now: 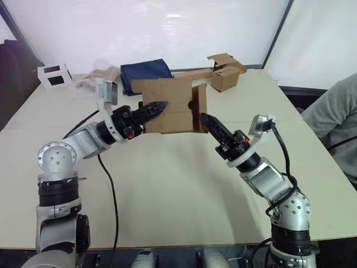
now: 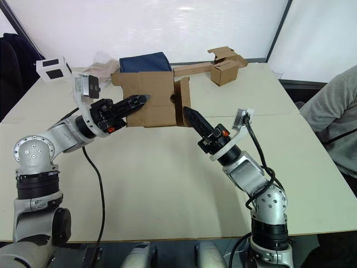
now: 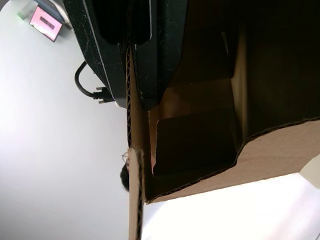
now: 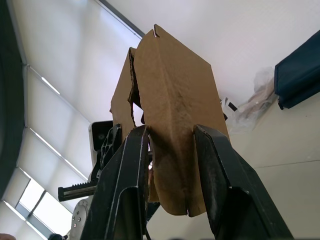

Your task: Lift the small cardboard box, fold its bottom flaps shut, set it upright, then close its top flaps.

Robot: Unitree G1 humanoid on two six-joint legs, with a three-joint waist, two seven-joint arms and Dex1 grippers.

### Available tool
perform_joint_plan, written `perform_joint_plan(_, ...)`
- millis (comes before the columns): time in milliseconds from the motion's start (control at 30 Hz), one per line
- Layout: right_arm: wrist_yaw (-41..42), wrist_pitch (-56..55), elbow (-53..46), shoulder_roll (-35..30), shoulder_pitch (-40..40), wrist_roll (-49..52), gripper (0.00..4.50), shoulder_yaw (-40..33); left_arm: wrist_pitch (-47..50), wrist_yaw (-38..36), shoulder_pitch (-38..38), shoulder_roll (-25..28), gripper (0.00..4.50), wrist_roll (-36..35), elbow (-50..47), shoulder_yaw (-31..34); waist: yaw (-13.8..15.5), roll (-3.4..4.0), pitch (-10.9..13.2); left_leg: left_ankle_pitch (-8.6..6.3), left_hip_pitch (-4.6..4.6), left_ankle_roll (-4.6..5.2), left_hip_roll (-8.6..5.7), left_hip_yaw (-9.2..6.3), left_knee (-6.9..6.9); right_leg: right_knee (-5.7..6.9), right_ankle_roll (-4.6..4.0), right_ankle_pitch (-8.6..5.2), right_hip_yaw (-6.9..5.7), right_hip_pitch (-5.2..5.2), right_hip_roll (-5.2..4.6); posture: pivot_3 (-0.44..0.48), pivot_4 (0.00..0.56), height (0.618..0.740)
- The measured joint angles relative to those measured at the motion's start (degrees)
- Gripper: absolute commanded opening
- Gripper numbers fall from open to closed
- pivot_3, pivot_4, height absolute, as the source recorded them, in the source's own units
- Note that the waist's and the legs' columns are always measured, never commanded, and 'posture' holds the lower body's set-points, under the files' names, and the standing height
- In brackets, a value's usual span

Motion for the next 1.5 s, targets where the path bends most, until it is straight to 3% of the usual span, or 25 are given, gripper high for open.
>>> perform_joint_plan(433, -0.63, -0.49, 0.00, -0.03, -0.83, -0.52, 1.41, 0.25, 0.00, 0.00, 0.29, 0.08, 0.00, -0.10, -0.41, 0.00, 0.00, 0.00, 0.00, 0.00, 0.00, 0.00, 0.00, 0.00, 0.00, 0.00, 0.00, 0.00, 0.00, 0.00, 0.00, 0.000, 0.150, 0.740)
perform_joint_plan(533, -0.87, -0.51, -0.03, -0.03, -0.86, -0.52, 0.81, 0.29, 0.00, 0.00, 0.30, 0.08, 0.00, -0.10, -0.41, 0.00, 0.00, 0.00, 0.00, 0.00, 0.00, 0.00, 0.00, 0.00, 0.00, 0.00, 0.00, 0.00, 0.00, 0.00, 0.00, 0.000, 0.150, 0.740)
perform_joint_plan(600, -1.04, -0.53, -0.12, -0.03, -0.87, -0.52, 0.10, 0.30, 0.00, 0.00, 0.35, 0.09, 0.00, -0.10, -0.41, 0.00, 0.00, 0.00, 0.00, 0.00, 0.00, 0.00, 0.00, 0.00, 0.00, 0.00, 0.00, 0.00, 0.00, 0.00, 0.00, 0.000, 0.150, 0.740)
perform_joint_plan(633, -1.10, -0.54, -0.21, -0.03, -0.88, -0.52, 0.04, 0.30, 0.00, 0.02, 0.37, 0.09, 0.00, -0.10, -0.41, 0.00, 0.00, 0.00, 0.00, 0.00, 0.00, 0.00, 0.00, 0.00, 0.00, 0.00, 0.00, 0.00, 0.00, 0.00, 0.00, 0.000, 0.150, 0.740)
perform_joint_plan(1200, -2.87, -0.64, -0.52, -0.67, -1.85, -0.27, 0.04, 0.85, 0.00, 0.24, 1.53, 0.11, 0.00, -0.53, -0.78, 0.02, 0.02, 0.00, 0.00, 0.00, 0.00, 0.00, 0.00, 0.00, 0.00, -0.01, 0.00, 0.00, 0.00, 0.00, 0.00, 0.000, 0.150, 0.740)
perform_joint_plan(1367, -2.89, -0.73, -0.53, -0.32, -1.82, 3.02, 1.53, -0.11, 0.00, 0.41, 1.52, 0.15, 0.00, -0.58, -0.78, 0.01, 0.01, 0.00, 0.00, 0.00, -0.01, 0.00, 0.00, 0.00, 0.00, -0.01, 0.00, 0.00, 0.00, 0.00, 0.00, 0.000, 0.150, 0.740)
perform_joint_plan(1500, -3.16, -0.74, -0.55, -0.02, -1.04, 4.29, 1.53, -0.10, 0.00, 0.52, 1.51, 0.19, 0.00, -0.61, -0.77, 0.02, 0.01, 0.00, 0.00, 0.00, -0.01, 0.00, 0.00, 0.00, -0.01, -0.01, 0.00, 0.00, 0.00, 0.00, 0.00, 0.000, 0.150, 0.740)
